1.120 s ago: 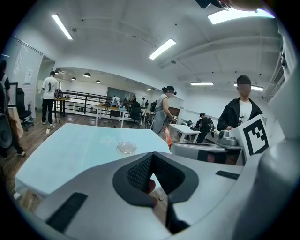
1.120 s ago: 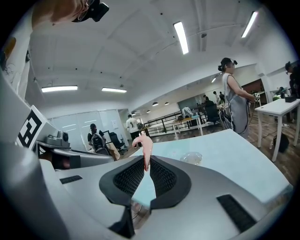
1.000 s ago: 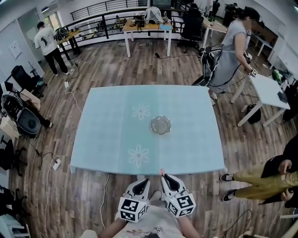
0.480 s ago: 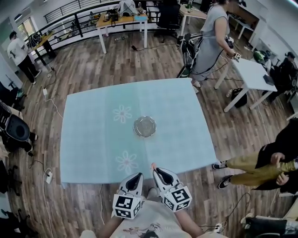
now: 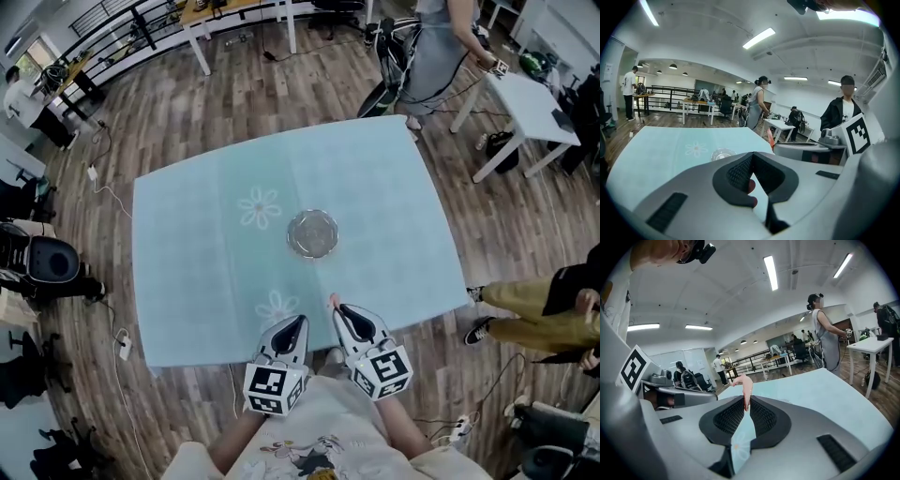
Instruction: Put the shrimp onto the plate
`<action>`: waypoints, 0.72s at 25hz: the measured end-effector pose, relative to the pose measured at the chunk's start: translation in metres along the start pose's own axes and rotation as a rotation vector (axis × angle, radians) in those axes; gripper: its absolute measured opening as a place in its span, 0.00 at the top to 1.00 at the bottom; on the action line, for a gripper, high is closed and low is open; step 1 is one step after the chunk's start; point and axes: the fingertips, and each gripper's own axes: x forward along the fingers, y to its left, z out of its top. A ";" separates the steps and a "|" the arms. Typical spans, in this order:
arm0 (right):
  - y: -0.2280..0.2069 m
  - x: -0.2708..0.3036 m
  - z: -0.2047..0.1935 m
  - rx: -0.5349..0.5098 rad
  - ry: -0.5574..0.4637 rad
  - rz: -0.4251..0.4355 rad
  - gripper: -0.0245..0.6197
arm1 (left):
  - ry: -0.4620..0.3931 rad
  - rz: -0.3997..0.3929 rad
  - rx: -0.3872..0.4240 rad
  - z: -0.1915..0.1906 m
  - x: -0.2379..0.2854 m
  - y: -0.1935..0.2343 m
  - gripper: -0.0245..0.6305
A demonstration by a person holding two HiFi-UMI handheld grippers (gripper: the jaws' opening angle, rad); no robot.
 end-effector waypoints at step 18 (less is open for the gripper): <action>-0.036 0.116 -0.045 0.022 0.127 -0.046 0.88 | 0.110 -0.051 -0.017 -0.030 0.081 0.091 0.95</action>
